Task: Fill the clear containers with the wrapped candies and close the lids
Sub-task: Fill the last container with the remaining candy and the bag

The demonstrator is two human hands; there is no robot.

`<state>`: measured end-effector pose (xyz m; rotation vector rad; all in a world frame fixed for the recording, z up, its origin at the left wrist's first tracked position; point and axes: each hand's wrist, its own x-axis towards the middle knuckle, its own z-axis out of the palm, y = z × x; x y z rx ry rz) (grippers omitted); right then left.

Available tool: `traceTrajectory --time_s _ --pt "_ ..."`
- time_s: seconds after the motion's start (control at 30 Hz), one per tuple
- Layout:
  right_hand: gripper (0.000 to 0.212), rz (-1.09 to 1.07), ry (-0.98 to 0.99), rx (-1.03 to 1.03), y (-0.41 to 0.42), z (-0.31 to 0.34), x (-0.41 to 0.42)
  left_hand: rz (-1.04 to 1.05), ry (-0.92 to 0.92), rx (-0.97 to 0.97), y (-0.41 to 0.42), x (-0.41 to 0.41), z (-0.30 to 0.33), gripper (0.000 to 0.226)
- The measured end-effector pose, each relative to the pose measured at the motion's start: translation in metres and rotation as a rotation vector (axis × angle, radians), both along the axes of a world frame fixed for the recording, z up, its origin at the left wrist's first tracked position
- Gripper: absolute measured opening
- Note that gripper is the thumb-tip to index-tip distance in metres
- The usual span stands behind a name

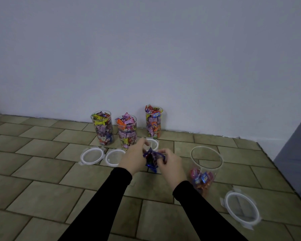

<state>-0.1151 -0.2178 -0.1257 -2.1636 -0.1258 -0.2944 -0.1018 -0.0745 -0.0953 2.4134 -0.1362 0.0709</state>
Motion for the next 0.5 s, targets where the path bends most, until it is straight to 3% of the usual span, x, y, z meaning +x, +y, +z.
traceTrajectory --time_s 0.13,0.23,0.3,0.5 --pt "0.021 -0.046 0.023 0.037 -0.005 0.002 0.006 -0.145 0.013 -0.232 0.007 -0.004 0.001 0.034" --pt "0.023 -0.051 0.039 0.026 -0.008 0.003 0.011 -0.29 0.028 -0.208 0.016 -0.007 -0.009 0.09" --pt "0.024 -0.039 0.053 0.034 -0.007 0.003 0.012 -0.299 0.001 -0.157 0.012 -0.003 -0.023 0.112" --pt "0.027 0.005 0.073 -0.016 -0.001 0.006 0.015 -0.137 -0.081 -0.216 0.003 0.003 -0.05 0.093"
